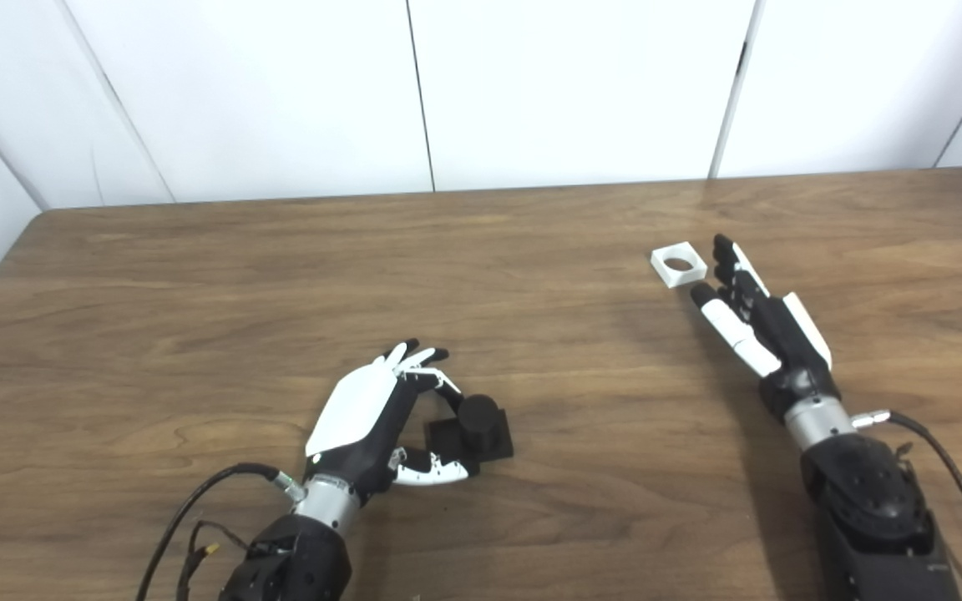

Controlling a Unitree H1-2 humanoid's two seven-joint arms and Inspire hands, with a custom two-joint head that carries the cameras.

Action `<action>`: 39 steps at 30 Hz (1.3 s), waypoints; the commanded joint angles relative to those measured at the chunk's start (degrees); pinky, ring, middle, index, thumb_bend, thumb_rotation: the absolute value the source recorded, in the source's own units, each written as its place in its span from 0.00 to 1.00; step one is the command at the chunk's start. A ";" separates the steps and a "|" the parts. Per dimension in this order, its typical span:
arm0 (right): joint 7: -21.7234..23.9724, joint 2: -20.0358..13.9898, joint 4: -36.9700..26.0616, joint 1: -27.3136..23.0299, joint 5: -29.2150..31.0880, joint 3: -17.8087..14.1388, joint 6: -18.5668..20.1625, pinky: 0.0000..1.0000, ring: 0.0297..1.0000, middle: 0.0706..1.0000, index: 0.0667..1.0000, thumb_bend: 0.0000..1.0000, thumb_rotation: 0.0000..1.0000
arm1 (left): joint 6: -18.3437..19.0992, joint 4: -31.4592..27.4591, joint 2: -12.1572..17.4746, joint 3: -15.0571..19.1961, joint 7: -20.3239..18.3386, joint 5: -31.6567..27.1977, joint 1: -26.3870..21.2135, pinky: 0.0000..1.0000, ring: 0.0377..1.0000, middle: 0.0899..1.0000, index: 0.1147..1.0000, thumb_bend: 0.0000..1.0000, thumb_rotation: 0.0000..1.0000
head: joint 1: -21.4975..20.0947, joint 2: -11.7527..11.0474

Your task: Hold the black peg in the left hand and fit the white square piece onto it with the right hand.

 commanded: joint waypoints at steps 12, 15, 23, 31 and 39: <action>-0.16 -5.07 -2.85 -9.26 -7.51 1.54 1.77 1.00 1.00 0.99 0.93 0.71 0.51 | 0.47 0.02 -0.53 -0.31 0.29 1.64 -0.42 1.00 1.00 0.90 0.43 0.51 0.06 | -0.24 -0.33; 0.58 -6.28 -1.66 -10.86 -8.65 2.33 1.80 1.00 1.00 0.99 0.93 0.72 0.47 | 0.39 0.12 -0.53 -0.32 0.34 1.68 -0.44 1.00 1.00 0.90 0.43 0.51 0.06 | -0.30 -0.43; 2.41 -11.19 1.98 -15.36 -16.37 7.03 1.39 1.00 1.00 0.98 0.90 0.76 0.49 | 0.70 0.07 -0.83 -0.01 0.22 1.62 -0.33 1.00 1.00 0.90 0.43 0.51 0.06 | -0.29 -0.51; 5.37 -14.77 5.64 -19.71 -23.05 11.95 1.70 1.00 1.00 1.00 0.85 0.79 0.41 | -0.26 0.43 -0.61 0.41 1.31 0.59 -0.29 1.00 1.00 0.90 0.43 0.51 0.06 | -0.95 -0.82; 7.75 -16.46 10.49 -23.97 -26.21 14.18 0.72 1.00 1.00 0.99 0.83 0.81 0.31 | -0.76 0.54 -0.39 0.34 1.40 0.47 -0.54 1.00 1.00 0.90 0.43 0.51 0.06 | -1.27 -1.04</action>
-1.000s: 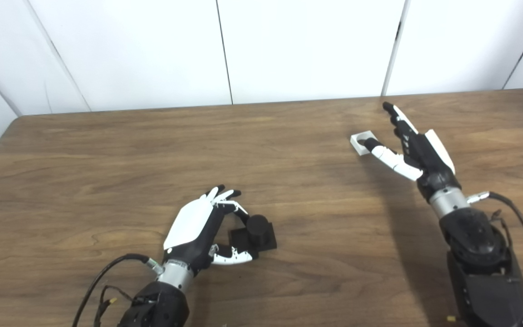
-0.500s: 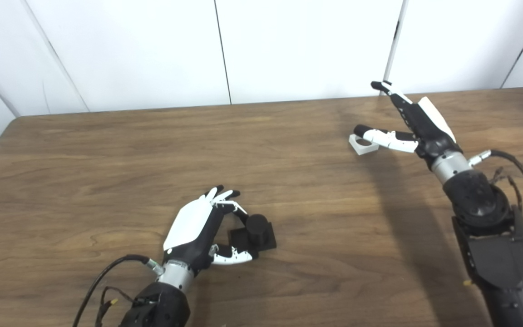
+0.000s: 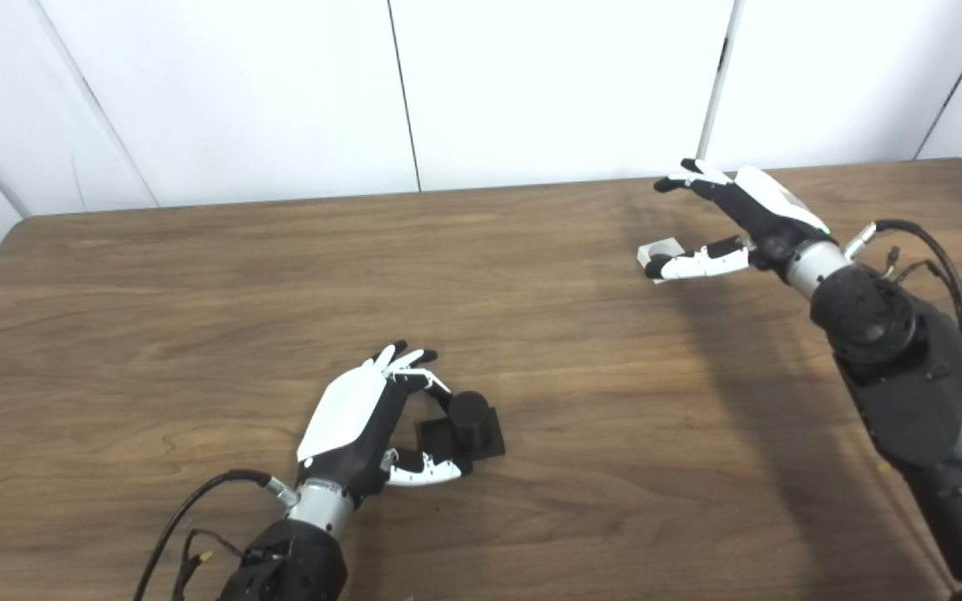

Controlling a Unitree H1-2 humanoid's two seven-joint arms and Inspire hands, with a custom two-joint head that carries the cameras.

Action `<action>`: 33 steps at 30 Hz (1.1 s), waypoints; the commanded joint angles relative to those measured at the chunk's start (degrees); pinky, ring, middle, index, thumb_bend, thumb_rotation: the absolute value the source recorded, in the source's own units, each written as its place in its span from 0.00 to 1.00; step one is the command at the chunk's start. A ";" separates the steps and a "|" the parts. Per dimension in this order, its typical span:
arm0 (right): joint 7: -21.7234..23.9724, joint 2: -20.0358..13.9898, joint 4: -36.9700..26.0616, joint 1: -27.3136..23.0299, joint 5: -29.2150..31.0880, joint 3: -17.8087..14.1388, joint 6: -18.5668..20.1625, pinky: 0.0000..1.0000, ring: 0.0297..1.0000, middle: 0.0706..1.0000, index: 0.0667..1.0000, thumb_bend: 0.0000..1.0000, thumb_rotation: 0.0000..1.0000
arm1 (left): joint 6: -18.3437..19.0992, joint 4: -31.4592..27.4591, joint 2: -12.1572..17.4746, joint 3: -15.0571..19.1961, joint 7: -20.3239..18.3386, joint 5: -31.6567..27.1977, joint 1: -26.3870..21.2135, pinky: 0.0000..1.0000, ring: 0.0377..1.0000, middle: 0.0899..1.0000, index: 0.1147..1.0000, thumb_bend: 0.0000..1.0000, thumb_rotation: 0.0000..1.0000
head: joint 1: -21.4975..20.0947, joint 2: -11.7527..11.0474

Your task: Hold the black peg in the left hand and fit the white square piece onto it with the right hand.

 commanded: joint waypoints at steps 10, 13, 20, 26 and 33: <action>1.33 -3.17 4.15 -8.57 -4.42 3.39 -3.26 1.00 1.00 0.98 0.80 0.81 0.29 | -0.62 -0.56 0.54 0.57 0.75 0.35 -0.39 1.00 1.00 0.89 0.43 0.52 0.06 | -2.63 -0.67; 1.83 -2.97 4.85 -9.22 -4.71 3.73 -3.24 1.00 1.00 0.98 0.81 0.81 0.29 | -0.95 -0.66 1.01 0.63 0.61 0.34 -0.29 1.00 1.00 0.90 0.43 0.52 0.06 | -2.93 -0.83; 2.61 -2.54 5.57 -10.21 -6.84 5.27 -2.36 1.00 1.00 0.98 0.81 0.80 0.29 | -1.35 -0.63 1.65 0.85 0.86 0.42 -0.13 1.00 1.00 0.90 0.43 0.52 0.06 | -3.49 -1.10; 2.91 -2.19 6.01 -10.80 -7.54 5.88 -2.63 1.00 1.00 0.98 0.81 0.80 0.28 | -1.15 -1.00 1.84 0.74 0.46 0.77 -0.10 1.00 1.00 0.90 0.43 0.51 0.06 | -3.19 -1.11; 3.22 -2.04 8.14 -12.45 -9.31 7.53 -3.50 1.00 1.00 0.99 0.81 0.80 0.27 | -0.50 -1.46 1.68 0.77 0.00 1.06 0.13 1.00 1.00 0.90 0.43 0.51 0.06 | -3.33 -1.05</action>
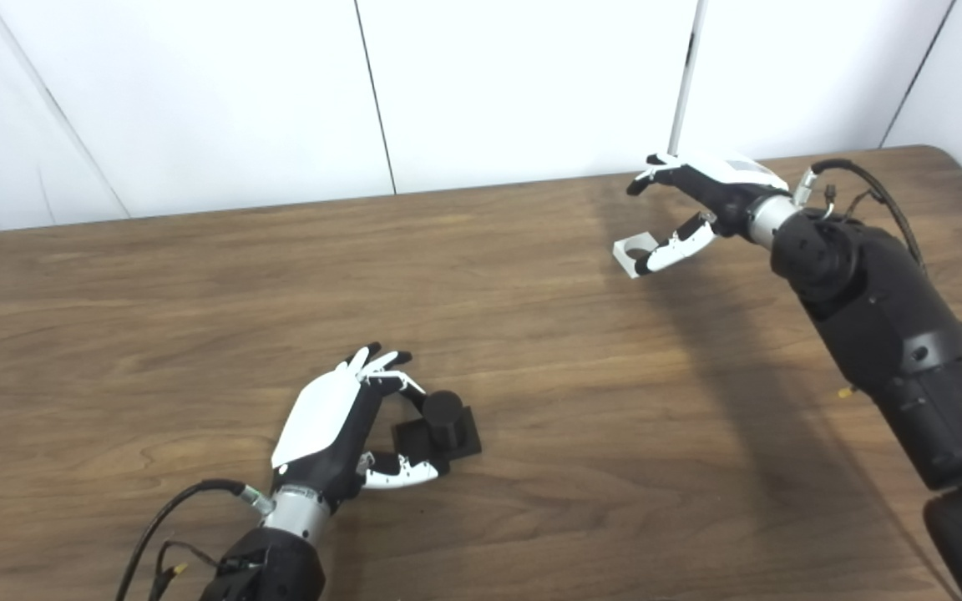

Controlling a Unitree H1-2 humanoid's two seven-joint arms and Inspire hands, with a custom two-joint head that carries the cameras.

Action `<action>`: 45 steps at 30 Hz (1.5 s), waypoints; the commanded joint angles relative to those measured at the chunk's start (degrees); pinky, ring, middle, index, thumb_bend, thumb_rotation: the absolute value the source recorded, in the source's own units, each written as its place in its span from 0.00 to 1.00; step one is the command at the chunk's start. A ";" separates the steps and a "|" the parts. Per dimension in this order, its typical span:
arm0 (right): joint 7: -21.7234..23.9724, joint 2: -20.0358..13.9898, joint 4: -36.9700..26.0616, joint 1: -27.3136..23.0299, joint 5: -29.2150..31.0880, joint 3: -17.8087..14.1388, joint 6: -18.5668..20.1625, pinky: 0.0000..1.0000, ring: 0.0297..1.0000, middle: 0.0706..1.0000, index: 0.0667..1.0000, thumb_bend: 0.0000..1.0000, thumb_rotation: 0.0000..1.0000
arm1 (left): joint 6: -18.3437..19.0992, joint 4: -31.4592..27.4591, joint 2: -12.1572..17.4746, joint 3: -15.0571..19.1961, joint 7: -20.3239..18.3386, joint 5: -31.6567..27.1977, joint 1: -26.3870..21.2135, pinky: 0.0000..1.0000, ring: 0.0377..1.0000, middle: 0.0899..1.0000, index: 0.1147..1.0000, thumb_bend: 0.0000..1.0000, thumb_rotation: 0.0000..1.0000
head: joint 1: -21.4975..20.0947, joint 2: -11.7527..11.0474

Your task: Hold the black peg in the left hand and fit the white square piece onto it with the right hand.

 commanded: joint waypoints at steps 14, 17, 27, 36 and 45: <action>-0.23 -0.88 6.05 -8.01 -5.64 4.40 -3.56 1.00 1.00 0.98 0.80 0.81 0.27 | 0.33 -1.52 0.23 -0.08 -0.24 1.69 0.11 1.00 1.00 0.90 0.43 0.51 0.06 | 0.04 0.20; 0.06 -0.85 7.07 -8.66 -6.96 5.25 -3.48 1.00 1.00 0.98 0.80 0.81 0.26 | 0.31 -1.54 0.14 -0.06 -0.19 1.58 0.18 1.00 1.00 0.90 0.43 0.51 0.06 | 0.00 0.30; -0.25 -1.10 10.34 -9.80 -9.25 7.34 -5.35 1.00 1.00 0.98 0.79 0.81 0.22 | 0.58 -1.90 -0.38 -0.34 -0.49 2.66 0.32 1.00 1.00 0.90 0.43 0.51 0.06 | -0.19 0.42; 0.20 -0.51 11.73 -10.14 -9.79 7.92 -5.88 1.00 1.00 0.98 0.79 0.81 0.24 | 1.34 -1.97 -0.97 -0.37 -1.33 3.49 0.11 1.00 1.00 0.90 0.43 0.51 0.06 | -0.21 0.62; 0.33 0.57 13.53 -11.00 -10.64 9.56 -6.02 1.00 1.00 0.98 0.78 0.80 0.26 | 1.05 -1.68 -1.33 -0.34 -0.94 3.45 0.02 1.00 1.00 0.90 0.43 0.51 0.06 | -0.04 0.70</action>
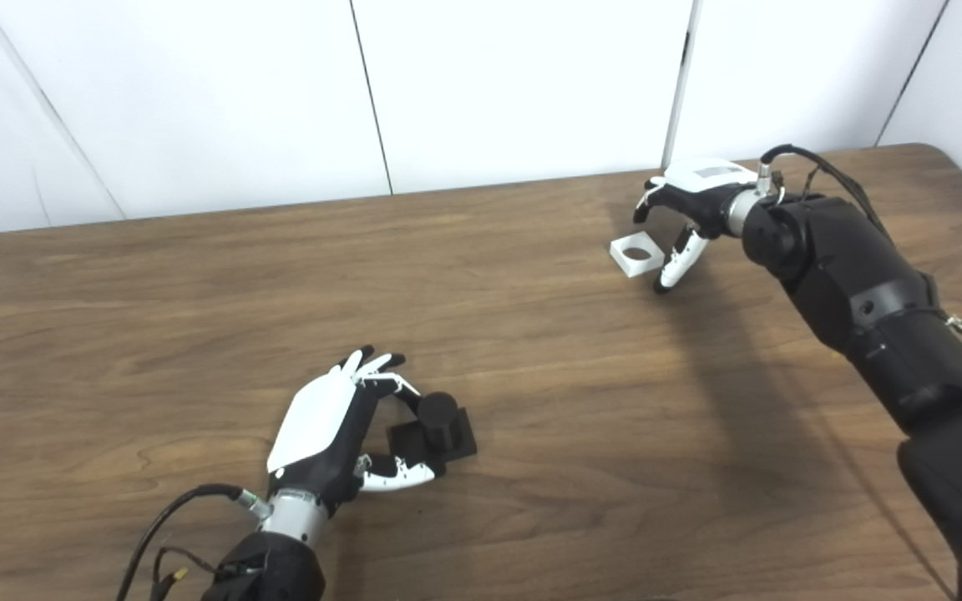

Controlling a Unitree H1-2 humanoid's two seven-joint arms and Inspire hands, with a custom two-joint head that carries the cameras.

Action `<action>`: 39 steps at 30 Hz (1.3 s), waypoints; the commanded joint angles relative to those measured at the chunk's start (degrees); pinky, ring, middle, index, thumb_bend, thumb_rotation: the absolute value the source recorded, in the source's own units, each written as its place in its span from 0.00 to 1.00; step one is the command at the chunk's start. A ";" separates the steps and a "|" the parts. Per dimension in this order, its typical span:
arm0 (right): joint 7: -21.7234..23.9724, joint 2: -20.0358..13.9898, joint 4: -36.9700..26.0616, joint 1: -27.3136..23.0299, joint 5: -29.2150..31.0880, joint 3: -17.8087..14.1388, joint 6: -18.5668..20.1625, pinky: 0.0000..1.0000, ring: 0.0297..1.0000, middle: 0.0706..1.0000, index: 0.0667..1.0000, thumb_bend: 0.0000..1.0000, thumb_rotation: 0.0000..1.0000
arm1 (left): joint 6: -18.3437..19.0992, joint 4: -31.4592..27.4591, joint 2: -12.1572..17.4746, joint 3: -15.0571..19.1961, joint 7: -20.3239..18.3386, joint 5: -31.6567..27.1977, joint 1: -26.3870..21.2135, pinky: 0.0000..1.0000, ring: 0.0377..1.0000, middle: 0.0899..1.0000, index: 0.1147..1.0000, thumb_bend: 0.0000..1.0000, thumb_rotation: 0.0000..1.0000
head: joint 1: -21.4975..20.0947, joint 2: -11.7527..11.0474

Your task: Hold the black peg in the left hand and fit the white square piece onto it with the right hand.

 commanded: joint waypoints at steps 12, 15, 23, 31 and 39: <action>-0.63 1.30 0.46 -3.77 -1.13 0.93 -1.82 1.00 1.00 0.96 0.74 0.80 0.25 | -0.74 -0.15 -0.45 -0.54 1.50 0.75 -0.36 1.00 1.00 0.89 0.43 0.51 0.06 | -0.10 -0.04; -0.47 1.46 0.13 -3.84 -1.49 1.16 -1.57 1.00 1.00 0.96 0.74 0.80 0.25 | -0.53 -0.14 -0.69 -0.60 1.50 0.76 -0.32 1.00 1.00 0.89 0.43 0.51 0.06 | 0.03 0.05; 0.07 2.17 -0.07 -3.96 -2.49 2.00 -0.84 1.00 1.00 0.96 0.72 0.79 0.25 | -0.56 0.39 -0.96 -0.55 2.05 0.90 -0.43 1.00 1.00 0.89 0.43 0.52 0.06 | 0.35 0.07; -0.20 2.47 1.20 -4.50 -3.27 3.11 -2.01 1.00 1.00 0.96 0.67 0.76 0.23 | -0.60 0.60 -0.94 -0.63 2.37 1.22 -0.57 1.00 1.00 0.89 0.43 0.52 0.06 | 0.59 0.10; -0.76 2.33 1.85 -4.58 -3.19 3.03 -3.69 1.00 1.00 0.94 0.61 0.71 0.19 | -0.10 0.17 -1.12 -0.64 1.58 1.59 -0.83 1.00 1.00 0.90 0.43 0.51 0.06 | 0.68 0.04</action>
